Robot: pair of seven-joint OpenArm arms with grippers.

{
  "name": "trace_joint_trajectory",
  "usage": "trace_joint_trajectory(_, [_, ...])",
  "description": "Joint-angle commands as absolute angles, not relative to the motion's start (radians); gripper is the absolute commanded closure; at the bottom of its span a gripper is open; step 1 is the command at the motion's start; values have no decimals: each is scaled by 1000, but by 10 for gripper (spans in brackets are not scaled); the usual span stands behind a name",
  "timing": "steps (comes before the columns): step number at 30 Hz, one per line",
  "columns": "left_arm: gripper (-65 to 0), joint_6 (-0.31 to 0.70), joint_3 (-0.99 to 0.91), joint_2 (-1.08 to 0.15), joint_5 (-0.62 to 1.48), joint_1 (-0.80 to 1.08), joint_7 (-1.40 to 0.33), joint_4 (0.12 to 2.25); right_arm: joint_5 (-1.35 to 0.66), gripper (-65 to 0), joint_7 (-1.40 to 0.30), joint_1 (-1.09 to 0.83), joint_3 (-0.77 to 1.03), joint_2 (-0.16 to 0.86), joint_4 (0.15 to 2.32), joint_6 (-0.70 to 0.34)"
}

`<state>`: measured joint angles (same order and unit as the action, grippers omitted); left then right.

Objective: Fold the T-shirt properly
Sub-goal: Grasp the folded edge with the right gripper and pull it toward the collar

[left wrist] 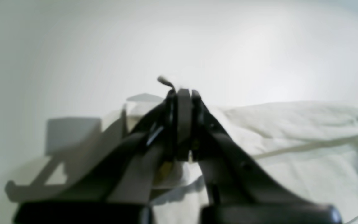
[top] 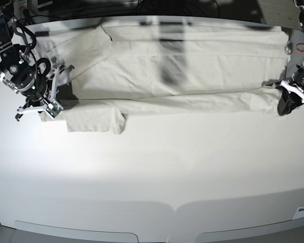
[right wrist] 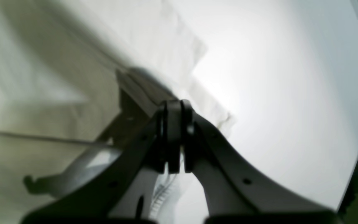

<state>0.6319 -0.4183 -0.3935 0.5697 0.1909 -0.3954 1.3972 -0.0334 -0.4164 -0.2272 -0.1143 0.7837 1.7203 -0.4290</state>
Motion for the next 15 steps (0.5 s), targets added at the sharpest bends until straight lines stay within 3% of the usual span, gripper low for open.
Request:
trace_joint_trajectory(1, [0,638,-425,-418,598,180,-374,1416,-37,0,-412,-216,-102,809,1753,-418])
trace_joint_trajectory(8, [0,635,-425,-467,649,183,-478,1416,-173,0,-515,-239,-22,812,1858,-418])
trace_joint_trajectory(15, [0,636,-425,-483,663,183,-544,1416,-205,0,-513,-424,138,811,1930,-422])
